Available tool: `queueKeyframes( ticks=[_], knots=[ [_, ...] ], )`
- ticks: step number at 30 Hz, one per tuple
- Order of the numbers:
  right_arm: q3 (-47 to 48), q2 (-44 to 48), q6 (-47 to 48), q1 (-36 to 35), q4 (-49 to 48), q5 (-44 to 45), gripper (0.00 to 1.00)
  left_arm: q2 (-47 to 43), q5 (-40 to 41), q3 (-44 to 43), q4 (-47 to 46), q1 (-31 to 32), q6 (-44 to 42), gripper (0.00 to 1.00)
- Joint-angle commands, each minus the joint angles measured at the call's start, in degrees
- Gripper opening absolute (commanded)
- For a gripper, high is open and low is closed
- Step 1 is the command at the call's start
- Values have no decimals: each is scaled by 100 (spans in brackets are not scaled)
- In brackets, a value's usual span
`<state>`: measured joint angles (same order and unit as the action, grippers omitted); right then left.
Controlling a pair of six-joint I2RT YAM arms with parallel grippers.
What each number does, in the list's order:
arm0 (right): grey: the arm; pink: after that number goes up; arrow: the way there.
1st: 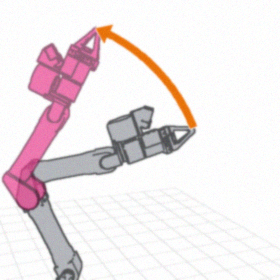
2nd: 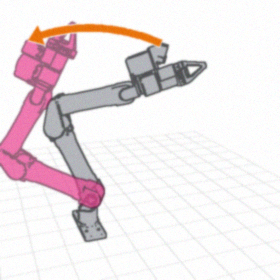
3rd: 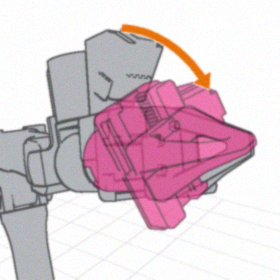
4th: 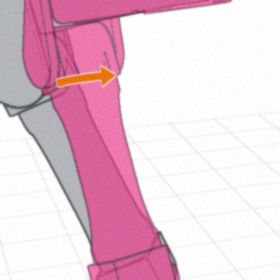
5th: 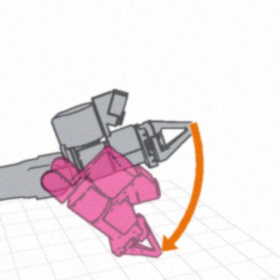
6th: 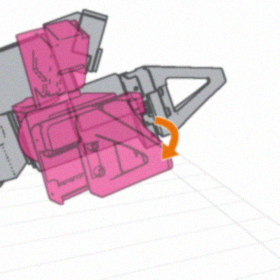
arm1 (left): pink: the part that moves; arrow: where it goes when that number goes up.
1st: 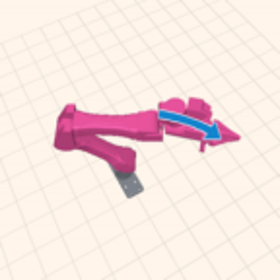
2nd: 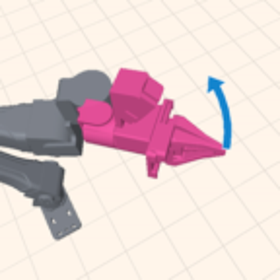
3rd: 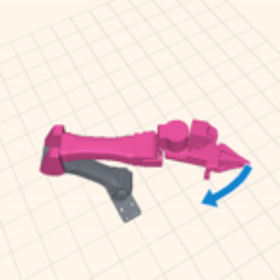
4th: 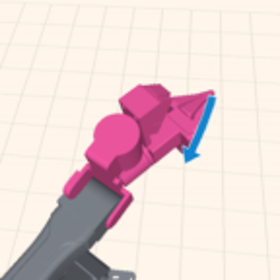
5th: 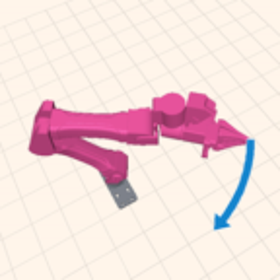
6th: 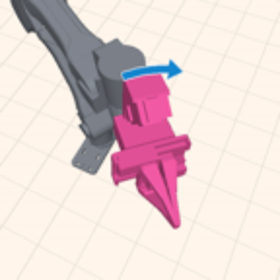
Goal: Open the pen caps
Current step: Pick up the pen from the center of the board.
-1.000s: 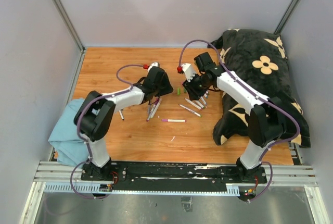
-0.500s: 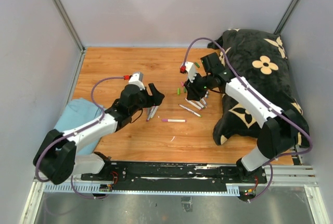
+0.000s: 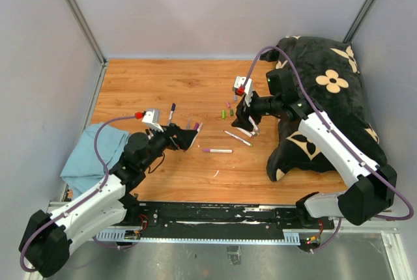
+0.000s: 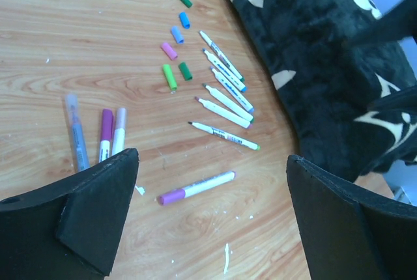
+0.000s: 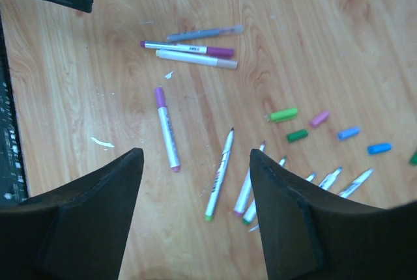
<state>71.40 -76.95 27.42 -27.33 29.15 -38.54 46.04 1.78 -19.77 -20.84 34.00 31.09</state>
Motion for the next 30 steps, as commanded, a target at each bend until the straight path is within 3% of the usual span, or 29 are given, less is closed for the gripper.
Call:
queueKeyframes(
  ticks=[1,3,4,11,17,26,30],
  knots=[
    [-230,218,481,98,-513,-656,78,-635,-213,523,-528,28,11,99],
    [-280,181,621,96,-509,-935,98,-943,-162,719,-560,28,64,99],
    [-334,132,655,96,-506,-1098,99,-1067,-113,851,-550,28,113,99],
    [-1066,-61,1398,-88,-821,-1725,98,-1686,0,1445,-517,28,424,99],
    [-1248,-567,2105,-477,-642,-1161,99,-1852,191,1644,-506,28,450,99],
    [-573,-1542,2068,-944,-32,-74,99,-2000,468,1634,-150,28,189,99],
    [-473,-1749,2095,-974,90,11,99,-2099,592,1621,5,28,77,99]
  ],
)
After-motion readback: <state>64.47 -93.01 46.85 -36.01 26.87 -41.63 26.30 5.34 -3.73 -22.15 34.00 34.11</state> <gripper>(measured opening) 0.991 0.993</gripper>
